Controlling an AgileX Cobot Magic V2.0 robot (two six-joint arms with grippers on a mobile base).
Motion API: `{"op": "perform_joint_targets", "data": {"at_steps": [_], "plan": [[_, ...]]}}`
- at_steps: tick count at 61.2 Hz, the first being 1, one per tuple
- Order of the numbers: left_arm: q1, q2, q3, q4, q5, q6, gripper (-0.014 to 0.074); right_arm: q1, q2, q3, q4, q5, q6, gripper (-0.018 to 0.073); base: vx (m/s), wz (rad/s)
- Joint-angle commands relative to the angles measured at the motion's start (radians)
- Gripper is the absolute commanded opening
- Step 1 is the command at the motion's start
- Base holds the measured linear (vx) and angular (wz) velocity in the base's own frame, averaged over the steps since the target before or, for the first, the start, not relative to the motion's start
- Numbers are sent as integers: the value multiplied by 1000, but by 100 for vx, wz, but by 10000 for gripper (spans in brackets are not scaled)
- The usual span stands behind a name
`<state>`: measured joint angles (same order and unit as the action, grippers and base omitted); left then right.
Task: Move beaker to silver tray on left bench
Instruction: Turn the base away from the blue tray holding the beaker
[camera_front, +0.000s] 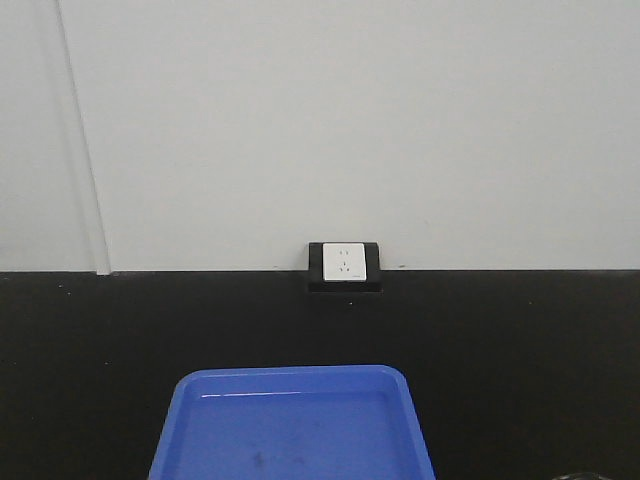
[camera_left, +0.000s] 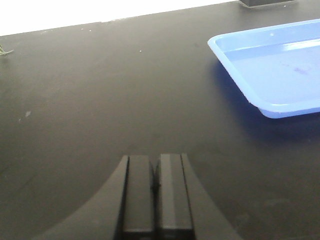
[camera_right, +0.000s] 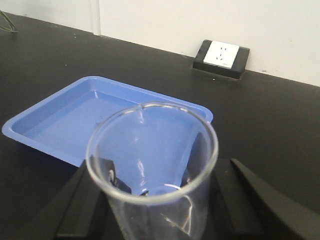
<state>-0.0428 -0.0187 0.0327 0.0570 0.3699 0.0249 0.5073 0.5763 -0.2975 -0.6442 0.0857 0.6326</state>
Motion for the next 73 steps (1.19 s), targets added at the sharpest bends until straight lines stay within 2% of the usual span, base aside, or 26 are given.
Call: {"op": "perform_joint_targets", "data": {"at_steps": [1, 39, 73], "plan": [[-7, -7, 20, -3, -75, -2, 1, -2, -2, -29, -16, -67, -6, -11, -2, -2], [-7, -7, 20, -3, -75, -2, 1, -2, -2, -29, -16, -67, -6, -11, -9, -14], [-7, -7, 20, -3, -75, -2, 1, -2, -2, -29, -16, -67, -6, -11, -25, -6]]}}
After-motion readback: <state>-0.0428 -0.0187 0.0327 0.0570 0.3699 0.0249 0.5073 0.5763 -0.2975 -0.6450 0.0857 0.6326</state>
